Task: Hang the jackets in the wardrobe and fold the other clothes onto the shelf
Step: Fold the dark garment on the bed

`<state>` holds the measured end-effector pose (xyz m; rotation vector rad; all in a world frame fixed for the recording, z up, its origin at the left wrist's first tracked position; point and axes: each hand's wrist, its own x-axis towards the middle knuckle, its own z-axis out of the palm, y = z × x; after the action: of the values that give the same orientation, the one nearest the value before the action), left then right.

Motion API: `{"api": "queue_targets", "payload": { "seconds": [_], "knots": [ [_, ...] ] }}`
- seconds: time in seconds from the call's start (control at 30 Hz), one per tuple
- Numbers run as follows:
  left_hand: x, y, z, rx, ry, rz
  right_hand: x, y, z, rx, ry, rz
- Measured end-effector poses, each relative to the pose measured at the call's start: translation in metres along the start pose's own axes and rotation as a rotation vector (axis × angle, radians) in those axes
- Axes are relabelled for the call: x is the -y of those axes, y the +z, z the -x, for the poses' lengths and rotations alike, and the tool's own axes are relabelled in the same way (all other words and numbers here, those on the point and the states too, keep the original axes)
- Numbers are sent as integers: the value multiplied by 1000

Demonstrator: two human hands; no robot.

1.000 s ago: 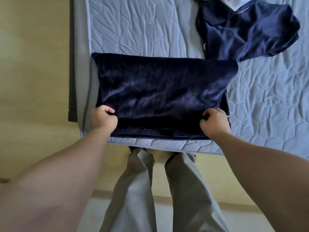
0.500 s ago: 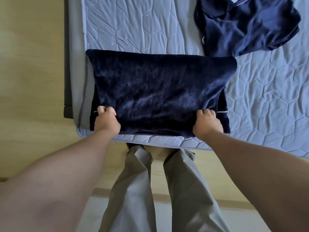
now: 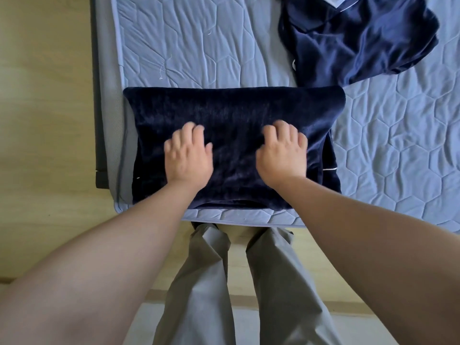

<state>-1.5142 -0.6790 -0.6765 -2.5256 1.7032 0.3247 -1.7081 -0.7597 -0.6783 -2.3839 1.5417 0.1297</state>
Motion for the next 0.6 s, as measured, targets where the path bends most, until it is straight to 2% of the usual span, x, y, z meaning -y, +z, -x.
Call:
{"api": "queue_targets", "payload": {
  "seconds": [0.1, 0.3, 0.43, 0.6],
  "knots": [
    [-20, 12, -41, -85, 92, 73, 23, 7, -35, -35, -74, -55],
    [-11, 76, -88, 46, 103, -51, 13, 67, -91, 191, -24, 20],
    [-1, 108, -94, 13, 111, -52, -2, 97, -97, 171, -107, 85],
    [8, 102, -96, -2, 130, -37, -22, 85, -95, 133, -139, 106]
  ]
}}
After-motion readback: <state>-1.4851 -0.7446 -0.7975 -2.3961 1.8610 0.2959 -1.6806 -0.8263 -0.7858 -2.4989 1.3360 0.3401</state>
